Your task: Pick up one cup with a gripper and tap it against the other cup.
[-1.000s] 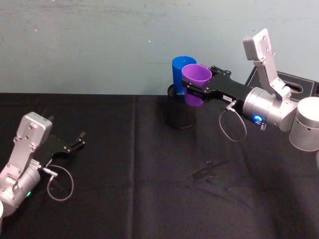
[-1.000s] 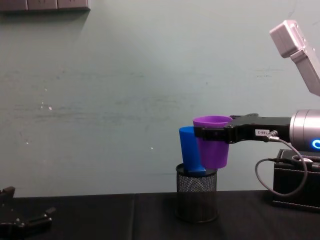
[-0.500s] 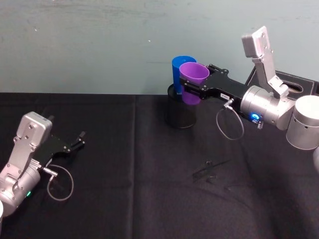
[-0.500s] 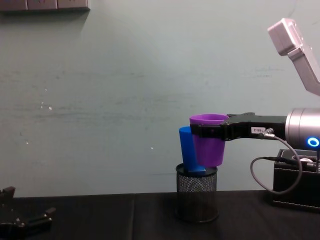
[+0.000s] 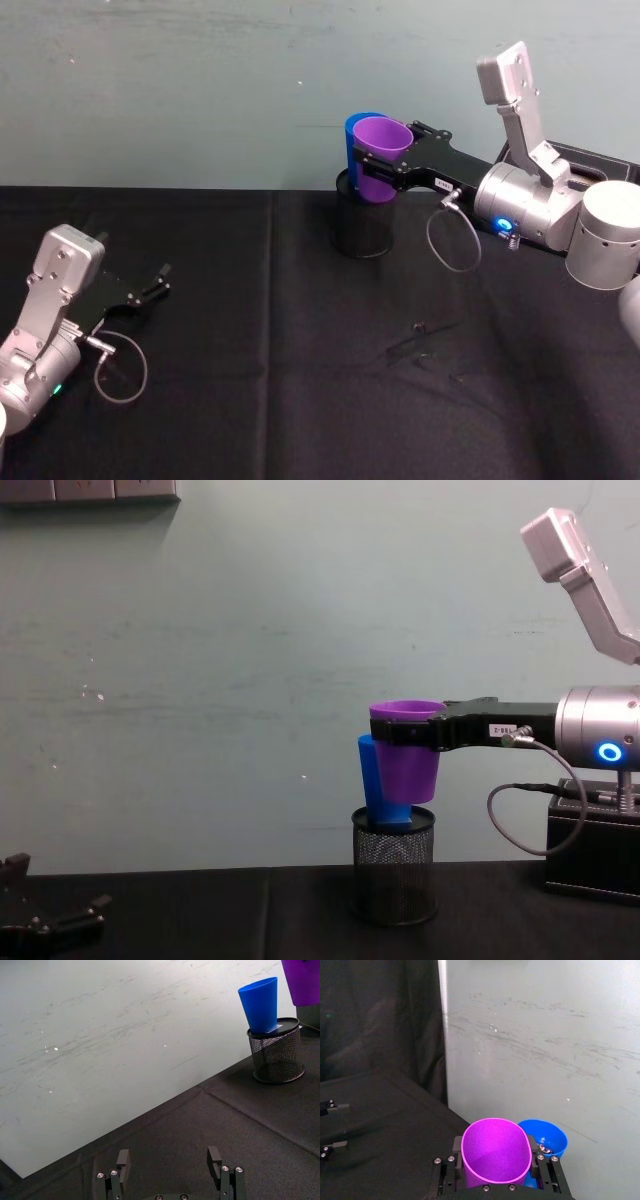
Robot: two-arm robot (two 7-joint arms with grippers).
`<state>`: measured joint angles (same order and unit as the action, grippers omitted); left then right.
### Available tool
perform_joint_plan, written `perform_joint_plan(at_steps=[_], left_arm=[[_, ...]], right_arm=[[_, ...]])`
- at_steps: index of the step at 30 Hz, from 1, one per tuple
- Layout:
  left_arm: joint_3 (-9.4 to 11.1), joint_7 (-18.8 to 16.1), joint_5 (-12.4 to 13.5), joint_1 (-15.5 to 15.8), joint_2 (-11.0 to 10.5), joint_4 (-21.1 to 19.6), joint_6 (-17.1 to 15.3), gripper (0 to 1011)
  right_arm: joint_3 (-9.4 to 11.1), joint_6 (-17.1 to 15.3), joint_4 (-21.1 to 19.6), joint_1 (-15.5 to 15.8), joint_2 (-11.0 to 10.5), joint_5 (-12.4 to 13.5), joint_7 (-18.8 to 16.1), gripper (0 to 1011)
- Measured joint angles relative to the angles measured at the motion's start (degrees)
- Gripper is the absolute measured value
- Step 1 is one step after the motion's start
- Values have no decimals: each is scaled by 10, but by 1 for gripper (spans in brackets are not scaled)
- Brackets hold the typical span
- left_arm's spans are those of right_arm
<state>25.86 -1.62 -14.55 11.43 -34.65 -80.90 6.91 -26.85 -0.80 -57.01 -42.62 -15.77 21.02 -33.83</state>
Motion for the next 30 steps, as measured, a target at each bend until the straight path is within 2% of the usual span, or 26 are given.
perform_joint_plan(at_steps=[23,30], left_arm=[[0,0,0,0,0,0,0,1011],[0,0,0,0,0,0,0,1011]], right_arm=[[2,1,28,-13,18,-5,8,724],[2,1,27,-13,17,-5,8,724]])
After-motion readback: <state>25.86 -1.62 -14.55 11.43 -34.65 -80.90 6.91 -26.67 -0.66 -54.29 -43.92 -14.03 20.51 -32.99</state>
